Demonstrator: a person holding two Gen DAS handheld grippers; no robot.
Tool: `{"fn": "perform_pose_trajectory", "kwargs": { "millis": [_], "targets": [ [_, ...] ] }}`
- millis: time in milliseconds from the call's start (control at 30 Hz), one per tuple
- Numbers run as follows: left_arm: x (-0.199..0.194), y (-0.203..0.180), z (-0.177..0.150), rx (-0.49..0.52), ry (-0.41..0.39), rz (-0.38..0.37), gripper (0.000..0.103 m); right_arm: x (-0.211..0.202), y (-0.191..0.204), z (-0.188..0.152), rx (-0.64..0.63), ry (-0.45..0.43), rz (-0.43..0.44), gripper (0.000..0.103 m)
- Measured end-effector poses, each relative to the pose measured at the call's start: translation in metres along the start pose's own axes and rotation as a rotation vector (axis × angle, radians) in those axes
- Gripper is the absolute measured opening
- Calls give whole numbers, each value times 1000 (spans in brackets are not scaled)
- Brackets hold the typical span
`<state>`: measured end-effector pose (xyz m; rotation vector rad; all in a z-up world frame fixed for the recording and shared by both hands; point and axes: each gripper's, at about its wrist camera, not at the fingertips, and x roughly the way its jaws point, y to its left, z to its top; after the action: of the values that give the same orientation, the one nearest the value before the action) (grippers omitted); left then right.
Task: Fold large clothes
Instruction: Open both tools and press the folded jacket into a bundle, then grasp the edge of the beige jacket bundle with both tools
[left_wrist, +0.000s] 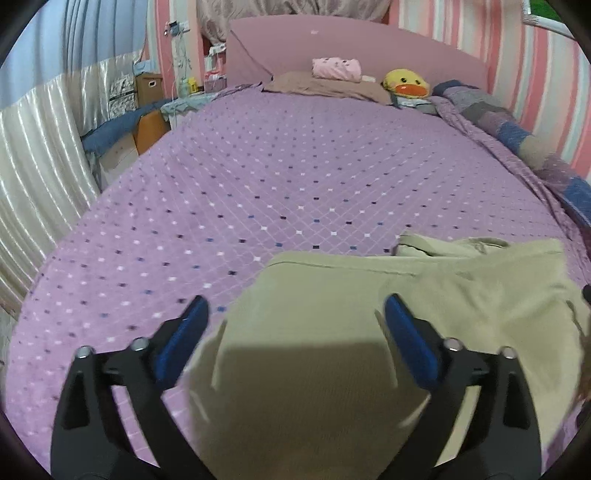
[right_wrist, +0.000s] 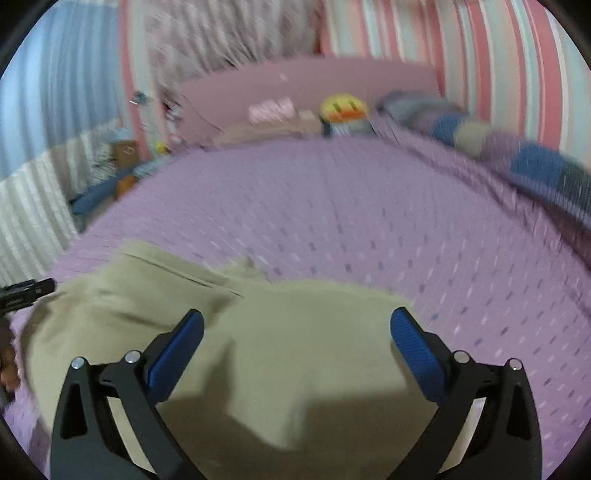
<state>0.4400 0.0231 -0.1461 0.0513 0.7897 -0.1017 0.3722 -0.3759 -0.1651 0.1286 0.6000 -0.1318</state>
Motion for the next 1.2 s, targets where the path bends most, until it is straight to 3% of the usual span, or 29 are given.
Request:
{"fn": "perform_pose_trajectory", "kwargs": {
  "millis": [167,300,467,533,733,1133,1167,1200],
  "targets": [
    [-48,26,-20,35,57,-10,100,-66,-5,-6,-98,47,-18,101],
    [-56,43,-52,47,118,1,100,-92,-29,-33,-17,85,-28,101],
    [-30,56,-92,-15,251,-88,100,-85,-62,-79,124,167,-30,101],
    [-24,55,-103,-20,266,-126,100,-83,-66,-91,144,181,-30,101],
    [-8,45,-119,-35,292,-191,100,-77,-72,-113,142,197,-54,101],
    [11,30,-123,-65,282,-258,100,-52,-60,-125,151,221,-4,101],
    [10,27,-124,-57,276,-255,99,-50,-57,-126,138,224,-4,101],
    [10,25,-123,-51,274,-260,92,-49,-56,-126,133,226,-5,101]
  ]
}}
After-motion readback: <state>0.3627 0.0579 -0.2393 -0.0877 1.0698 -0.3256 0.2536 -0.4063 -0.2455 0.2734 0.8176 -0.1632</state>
